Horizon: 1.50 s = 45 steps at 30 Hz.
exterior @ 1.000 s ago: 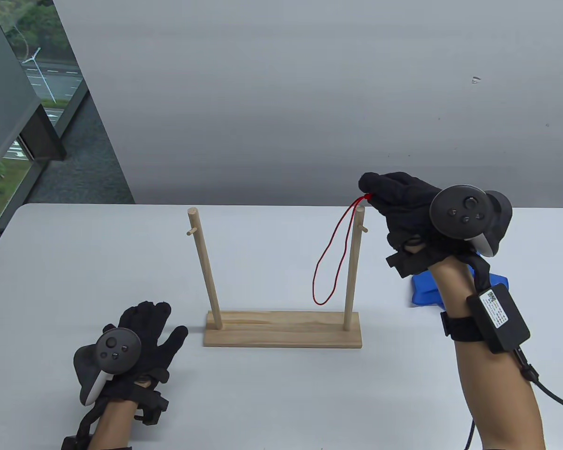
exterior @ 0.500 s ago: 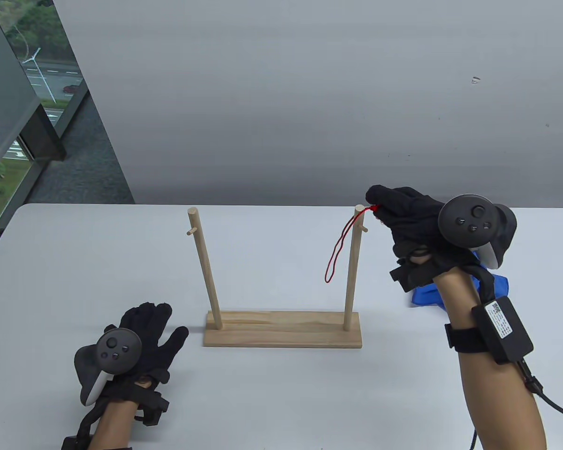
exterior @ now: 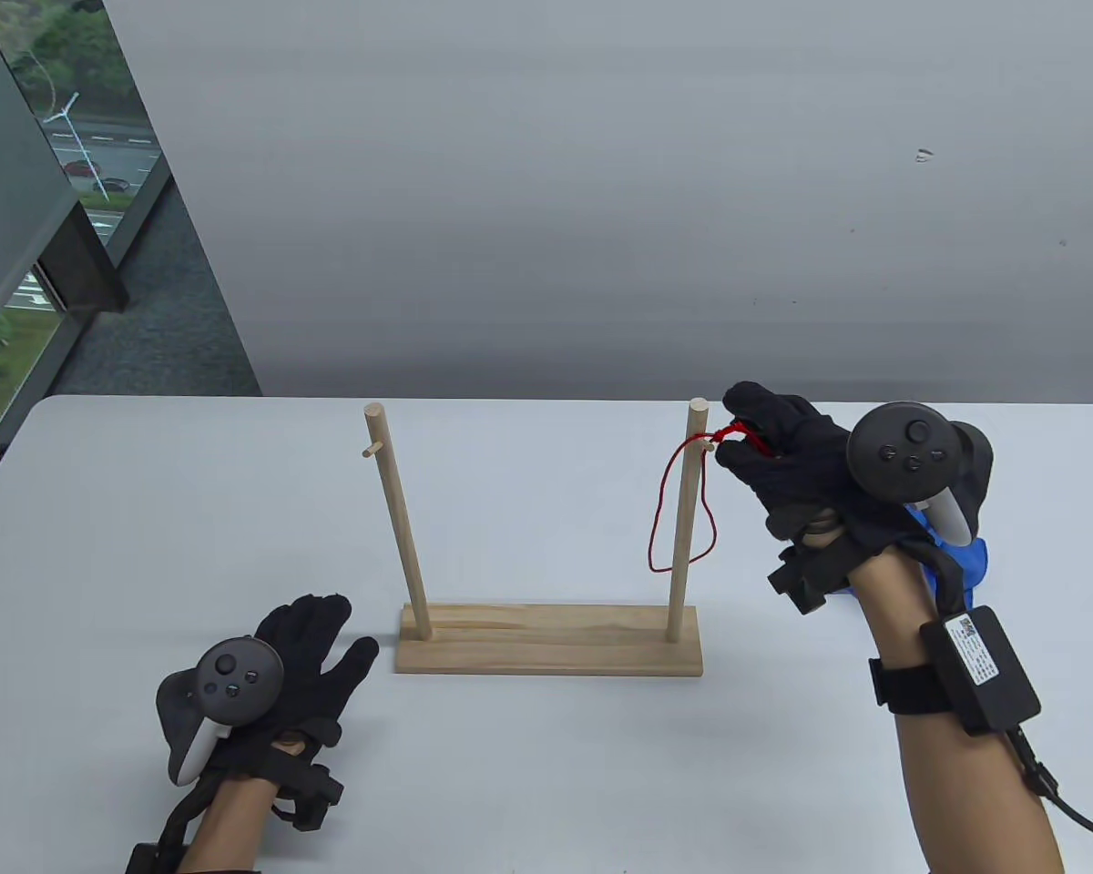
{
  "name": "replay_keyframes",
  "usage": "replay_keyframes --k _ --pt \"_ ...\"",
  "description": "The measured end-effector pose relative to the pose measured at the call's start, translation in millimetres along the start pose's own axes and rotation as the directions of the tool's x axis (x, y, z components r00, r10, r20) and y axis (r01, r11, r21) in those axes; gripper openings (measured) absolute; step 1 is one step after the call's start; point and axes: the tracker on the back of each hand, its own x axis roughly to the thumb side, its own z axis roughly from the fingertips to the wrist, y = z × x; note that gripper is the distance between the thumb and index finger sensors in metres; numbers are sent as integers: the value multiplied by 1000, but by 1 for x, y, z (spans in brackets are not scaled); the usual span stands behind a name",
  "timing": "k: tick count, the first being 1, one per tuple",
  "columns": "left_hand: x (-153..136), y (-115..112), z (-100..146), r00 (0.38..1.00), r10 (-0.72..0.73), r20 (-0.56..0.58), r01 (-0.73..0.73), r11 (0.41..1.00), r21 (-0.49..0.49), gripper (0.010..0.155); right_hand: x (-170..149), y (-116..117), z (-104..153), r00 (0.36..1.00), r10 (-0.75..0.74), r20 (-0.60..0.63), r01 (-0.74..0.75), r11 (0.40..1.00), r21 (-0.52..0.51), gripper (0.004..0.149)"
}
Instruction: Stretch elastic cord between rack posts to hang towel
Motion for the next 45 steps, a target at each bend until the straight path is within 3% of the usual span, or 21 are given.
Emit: replay_keyframes --k 4,11,17,23,30,38,45 --pt "7 1 -1 999 16 34 -17 999 41 84 -11 4 15 999 -33 -34 33 999 7 82" --pt "24 8 -1 996 17 89 -27 993 114 68 -41 26 49 987 -97 -131 99 995 8 83" --pt "45 13 -2 989 6 150 -29 988 155 57 -66 74 80 960 -56 -274 82 993 85 87" --pt "70 9 -8 976 5 218 -31 993 117 56 -79 136 99 911 11 -412 70 980 183 90" --pt "104 6 -19 955 -4 296 -24 996 90 56 -86 180 103 855 88 -511 41 971 236 91" --pt "138 -7 -33 944 28 329 -45 998 44 59 -91 200 97 803 16 -596 148 963 225 80" --pt "158 -16 -53 947 54 316 -63 998 18 62 -96 206 92 785 42 -618 100 976 194 68"
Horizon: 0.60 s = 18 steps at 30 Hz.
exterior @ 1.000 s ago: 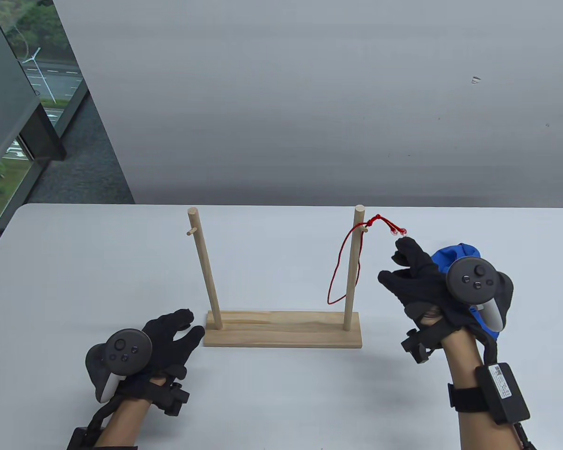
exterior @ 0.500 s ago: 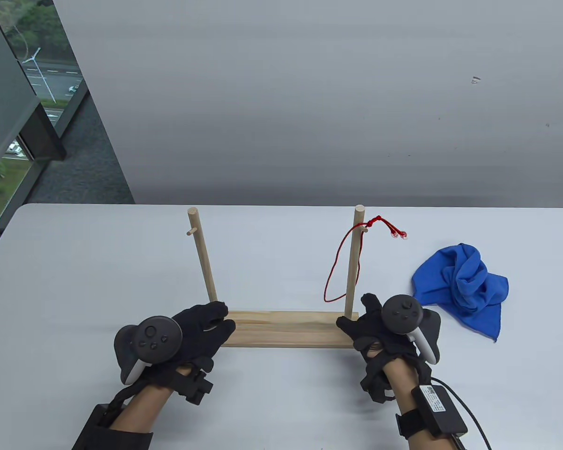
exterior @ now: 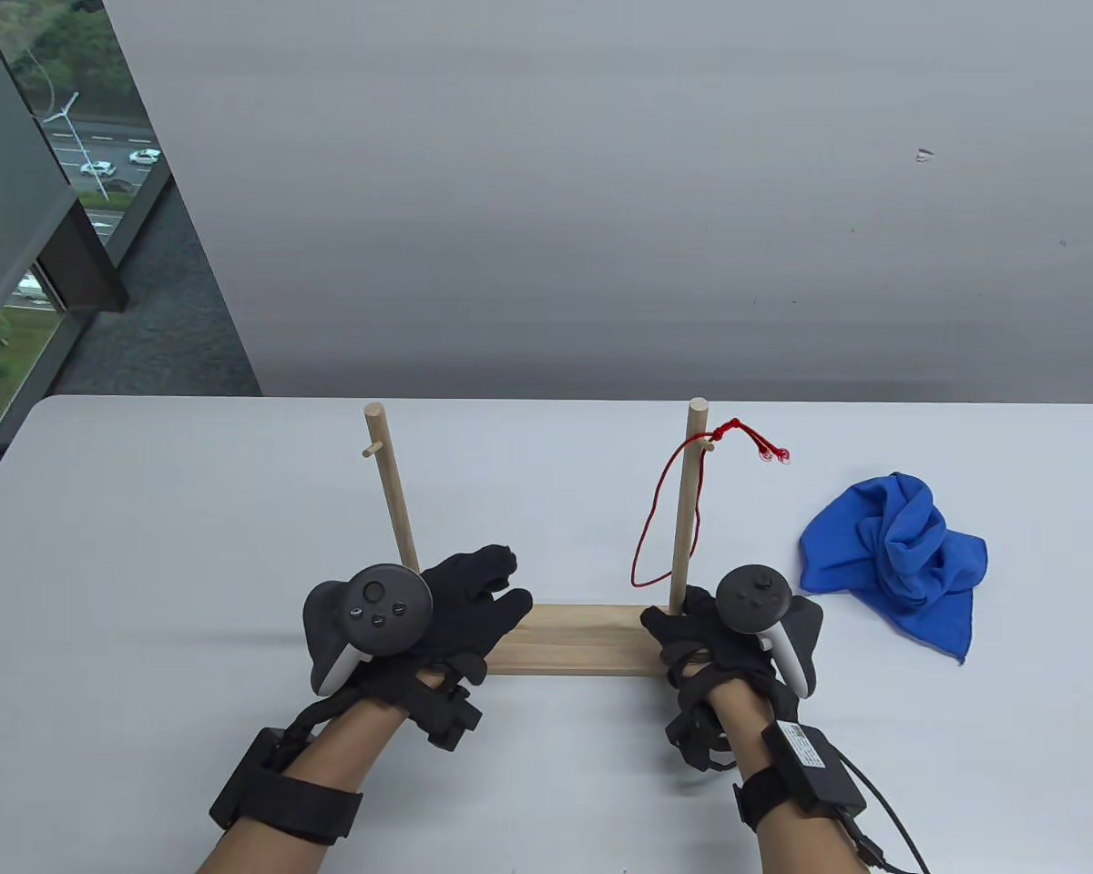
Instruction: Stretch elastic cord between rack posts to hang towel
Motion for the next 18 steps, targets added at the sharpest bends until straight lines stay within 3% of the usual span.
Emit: replay_keyframes --k 7,18 --pt "11 -22 -28 1000 0 -7 -1 998 -68 64 1 1 -3 999 51 -7 -52 995 -88 56" --pt "26 -53 -57 999 24 37 -17 986 -165 71 0 2 -4 995 97 28 -92 985 -145 52"
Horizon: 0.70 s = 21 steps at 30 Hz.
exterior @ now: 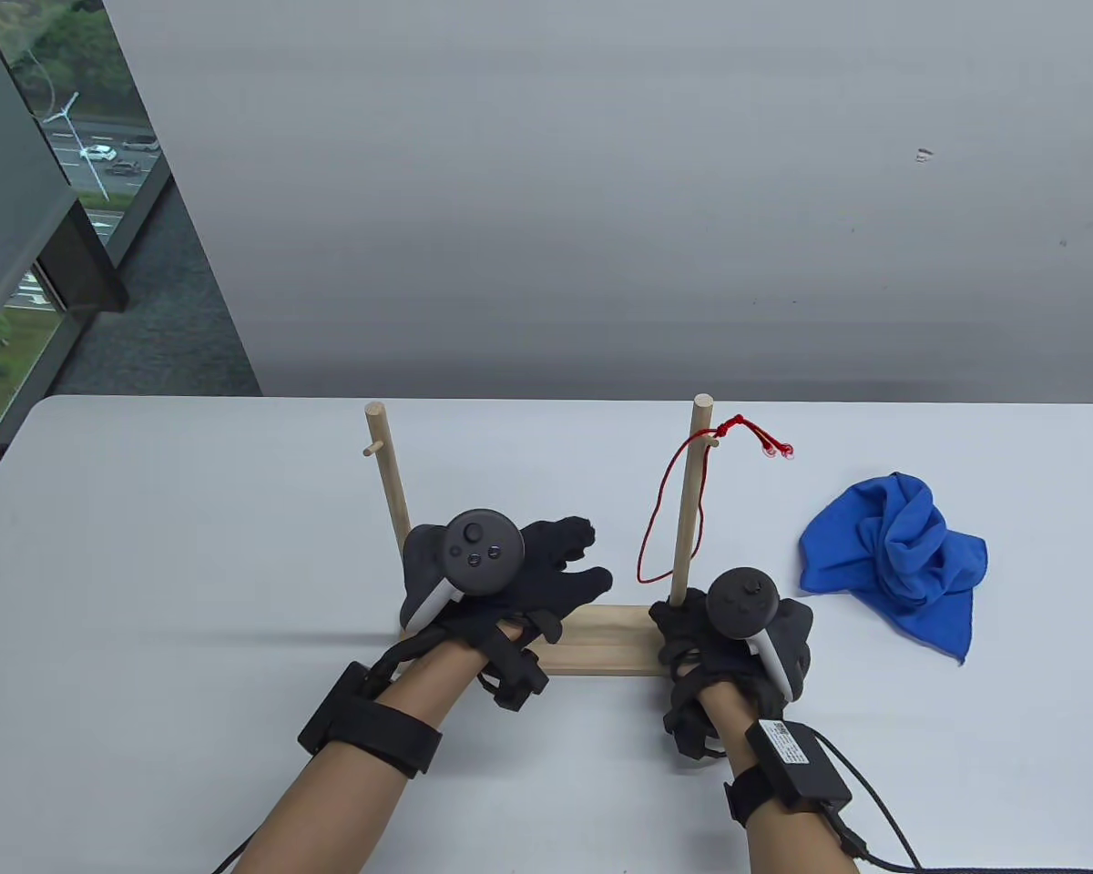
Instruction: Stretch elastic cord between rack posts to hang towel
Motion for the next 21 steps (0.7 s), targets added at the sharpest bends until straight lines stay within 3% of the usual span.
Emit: replay_keyframes --k 6,10,21 --pt "14 -18 -17 1000 -14 14 15 997 -70 77 0 0 1 1000 8 13 -8 1000 -5 52" --pt "25 -26 -26 999 -41 20 42 998 -56 74 1 0 0 1000 21 21 -21 1000 1 52" --pt "43 -36 -37 991 -131 39 130 991 18 41 1 1 1 1000 21 23 -21 1000 20 51"
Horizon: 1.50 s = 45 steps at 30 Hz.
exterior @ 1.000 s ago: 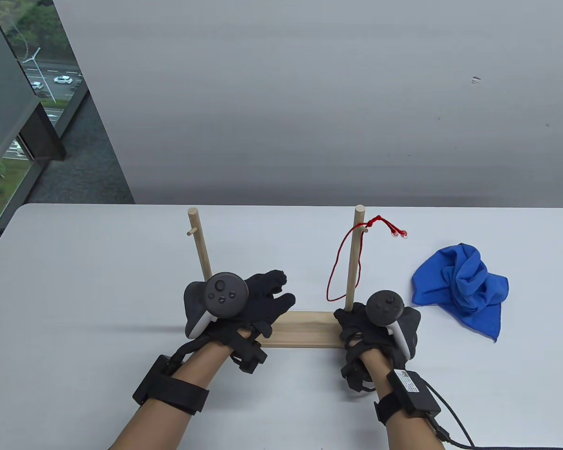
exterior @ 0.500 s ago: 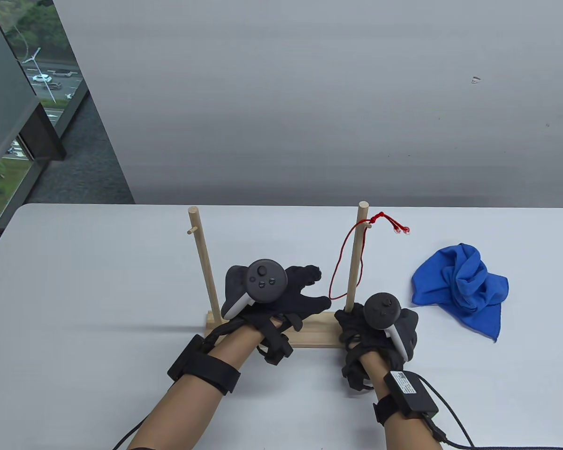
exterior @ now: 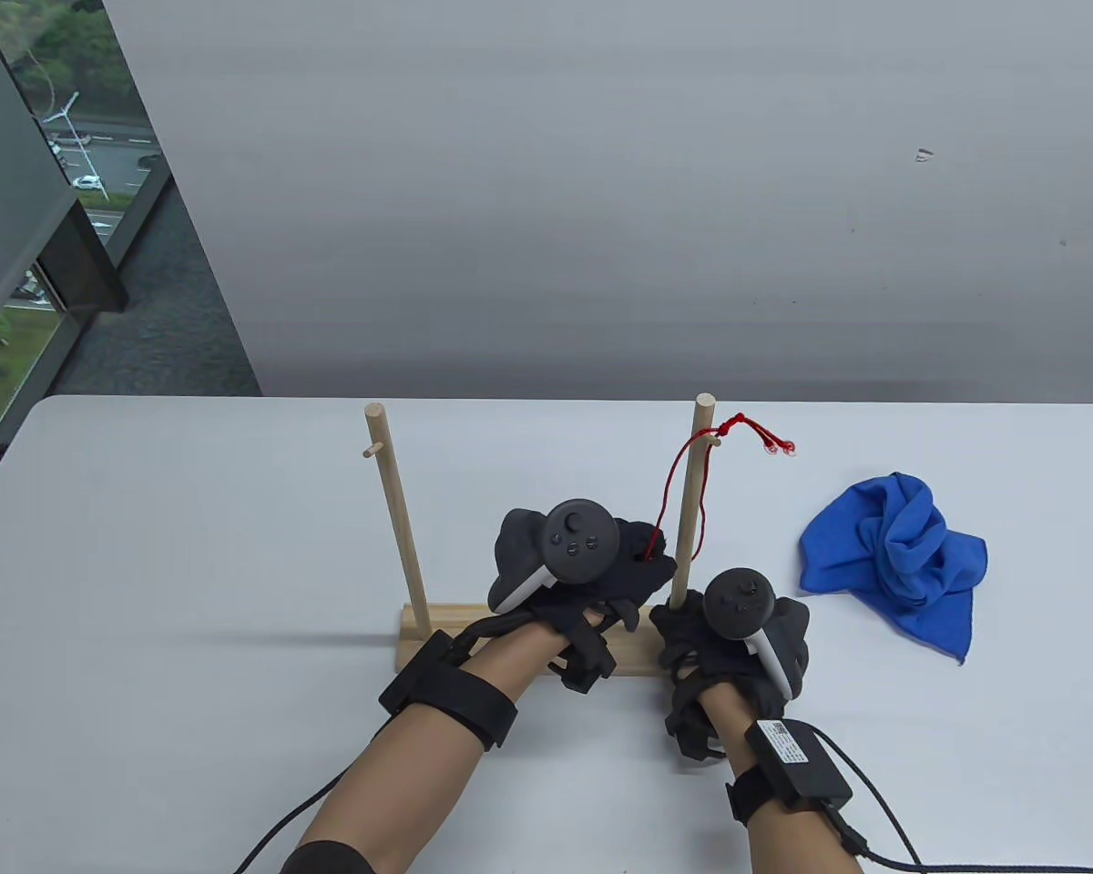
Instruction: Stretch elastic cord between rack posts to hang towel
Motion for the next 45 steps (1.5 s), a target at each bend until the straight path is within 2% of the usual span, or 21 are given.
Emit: replay_keyframes --k 11,26,35,45 --pt "-4 16 10 989 -145 2 145 988 49 40 -3 0 -1 1000 -18 6 18 1000 13 51" --pt "-26 41 35 975 -216 -58 221 971 90 40 -7 0 -2 999 -38 14 37 999 28 52" --pt "-36 72 55 954 -291 -76 300 937 178 41 -9 1 -2 999 -45 20 45 999 29 52" --pt "-31 110 81 911 -408 -67 408 862 300 42 -11 2 -2 998 -51 30 50 998 36 53"
